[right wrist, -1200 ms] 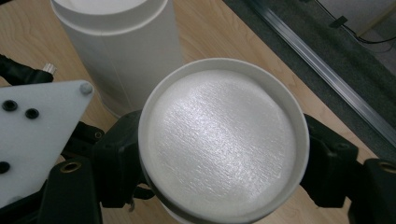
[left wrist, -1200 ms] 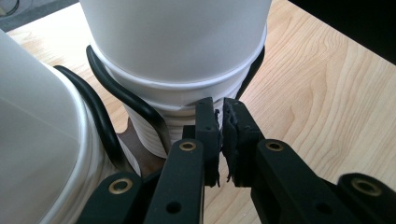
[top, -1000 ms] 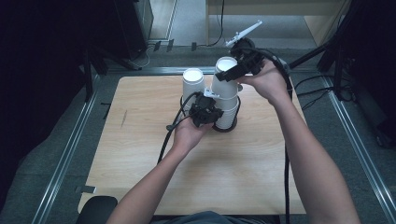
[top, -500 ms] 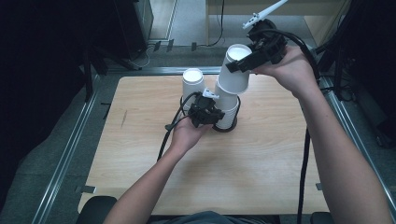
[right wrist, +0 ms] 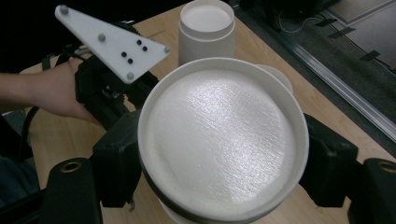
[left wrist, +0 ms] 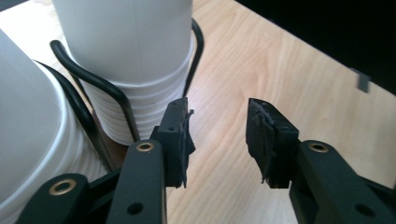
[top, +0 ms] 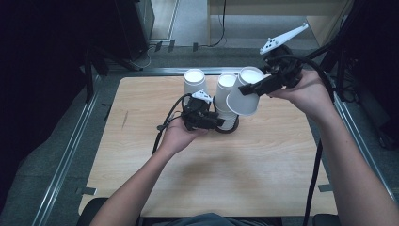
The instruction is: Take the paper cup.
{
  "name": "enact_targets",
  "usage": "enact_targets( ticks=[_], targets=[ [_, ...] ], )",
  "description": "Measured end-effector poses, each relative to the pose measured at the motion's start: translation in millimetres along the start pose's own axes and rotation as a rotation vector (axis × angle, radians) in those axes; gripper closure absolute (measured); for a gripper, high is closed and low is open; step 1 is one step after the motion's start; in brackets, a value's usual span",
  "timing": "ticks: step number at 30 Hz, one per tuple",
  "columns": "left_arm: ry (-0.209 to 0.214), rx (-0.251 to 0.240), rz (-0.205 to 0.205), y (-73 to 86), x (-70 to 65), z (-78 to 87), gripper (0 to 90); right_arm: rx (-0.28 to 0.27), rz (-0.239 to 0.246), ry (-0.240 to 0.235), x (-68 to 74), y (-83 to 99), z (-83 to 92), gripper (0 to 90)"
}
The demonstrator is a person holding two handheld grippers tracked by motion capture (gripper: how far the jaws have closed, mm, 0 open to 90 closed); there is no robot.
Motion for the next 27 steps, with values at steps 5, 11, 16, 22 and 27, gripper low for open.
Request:
enact_targets(
  ticks=[5,11,16,22,27],
  targets=[
    [0.042,0.0,-0.045,7.2,0.1,6.9,50.6,-0.001,0.033,-0.025,8.0,14.0,-6.0,25.2],
    [0.073,0.002,-0.064,17.7,4.3,14.9,46.7,0.021,0.061,-0.056,12.4,36.0,-18.9,25.1],
    [0.088,0.007,-0.078,24.8,6.6,18.6,44.1,0.011,0.064,-0.077,14.3,53.9,-31.0,25.1],
    [0.112,-0.006,-0.097,33.5,7.2,23.4,41.9,0.026,0.068,-0.1,16.3,71.1,-44.4,25.0],
    [0.13,-0.009,-0.1,42.6,8.6,24.3,40.5,0.04,0.053,-0.126,16.4,84.6,-59.4,25.0]
  ],
)
Point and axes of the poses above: each handheld gripper's, and its own axes: z roughly backward along the jaws, y roughly out of its underside, x roughly to its left, the point moved 3 cm from there along -z, roughly forward along the jaws, and after that the axes turned 8 degrees about -y, right-handed, at the moved point
